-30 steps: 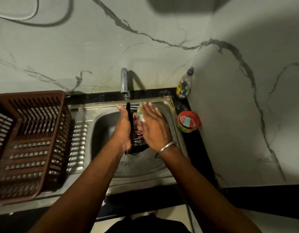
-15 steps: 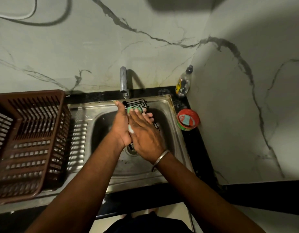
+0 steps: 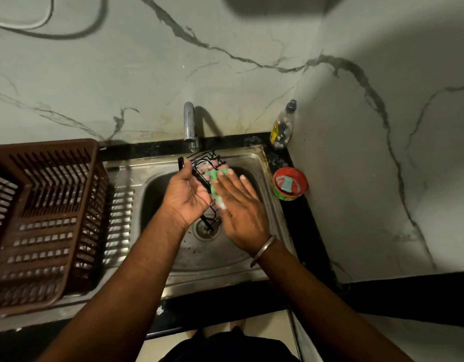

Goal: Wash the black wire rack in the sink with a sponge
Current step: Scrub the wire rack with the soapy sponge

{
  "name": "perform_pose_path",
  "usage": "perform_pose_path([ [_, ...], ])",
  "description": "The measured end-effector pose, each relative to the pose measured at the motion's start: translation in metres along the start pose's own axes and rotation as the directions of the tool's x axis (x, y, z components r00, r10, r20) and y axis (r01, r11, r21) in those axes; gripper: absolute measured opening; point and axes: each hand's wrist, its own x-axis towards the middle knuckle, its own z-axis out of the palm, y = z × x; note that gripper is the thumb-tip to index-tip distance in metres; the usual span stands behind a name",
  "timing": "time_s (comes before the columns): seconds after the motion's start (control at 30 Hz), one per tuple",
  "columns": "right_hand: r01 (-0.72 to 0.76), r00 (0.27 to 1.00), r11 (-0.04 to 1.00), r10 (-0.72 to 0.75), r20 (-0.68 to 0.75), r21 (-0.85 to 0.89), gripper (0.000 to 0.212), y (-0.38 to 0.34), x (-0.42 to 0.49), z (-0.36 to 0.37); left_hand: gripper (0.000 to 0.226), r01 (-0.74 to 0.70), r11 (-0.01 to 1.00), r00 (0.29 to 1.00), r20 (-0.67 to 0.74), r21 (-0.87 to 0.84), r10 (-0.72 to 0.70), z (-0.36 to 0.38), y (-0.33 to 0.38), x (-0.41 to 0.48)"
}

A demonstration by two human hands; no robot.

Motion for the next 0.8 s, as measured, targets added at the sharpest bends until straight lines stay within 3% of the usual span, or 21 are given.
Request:
perform_pose_path([
  [0.1,0.056,0.998,0.998,-0.056,-0.027,-0.019,0.052,0.002,-0.008,0.002,0.057,0.003,0.999,1.000,-0.011,0.040,-0.002,0.003,0.002,0.000],
  [0.2,-0.039,0.996,0.999,0.038,-0.080,-0.004,0.053,0.006,-0.012,0.002,0.047,-0.024,0.999,0.999,-0.032,0.048,0.025,0.003,0.003,0.000],
  [0.3,0.032,0.998,0.999,-0.034,-0.058,-0.036,0.051,0.010,-0.020,0.001,0.050,-0.017,0.998,0.999,-0.036,0.054,0.019,0.004,0.003,-0.001],
  [0.4,-0.035,0.995,0.999,0.033,-0.099,-0.018,0.051,0.009,-0.022,0.000,0.050,-0.020,0.998,0.999,-0.037,0.053,0.022,0.005,0.001,-0.002],
  [0.5,0.011,0.995,0.999,-0.015,-0.094,-0.040,0.054,0.011,-0.023,0.000,0.054,-0.017,0.998,0.999,-0.038,0.053,0.019,0.006,0.002,-0.001],
  [0.6,-0.065,0.989,0.998,0.062,-0.138,-0.015,0.053,0.008,-0.021,-0.002,0.054,-0.018,0.999,0.999,-0.034,0.033,0.020,0.008,0.001,-0.002],
  [0.7,0.025,0.994,0.999,-0.028,-0.103,-0.031,0.053,0.011,-0.024,-0.001,0.053,-0.005,0.999,0.999,-0.033,0.054,0.007,0.009,0.000,-0.003],
  [0.8,-0.122,0.981,0.992,0.125,-0.147,0.029,0.055,0.013,-0.020,-0.006,0.053,-0.016,0.995,1.000,-0.016,0.103,0.017,0.011,0.000,-0.005],
])
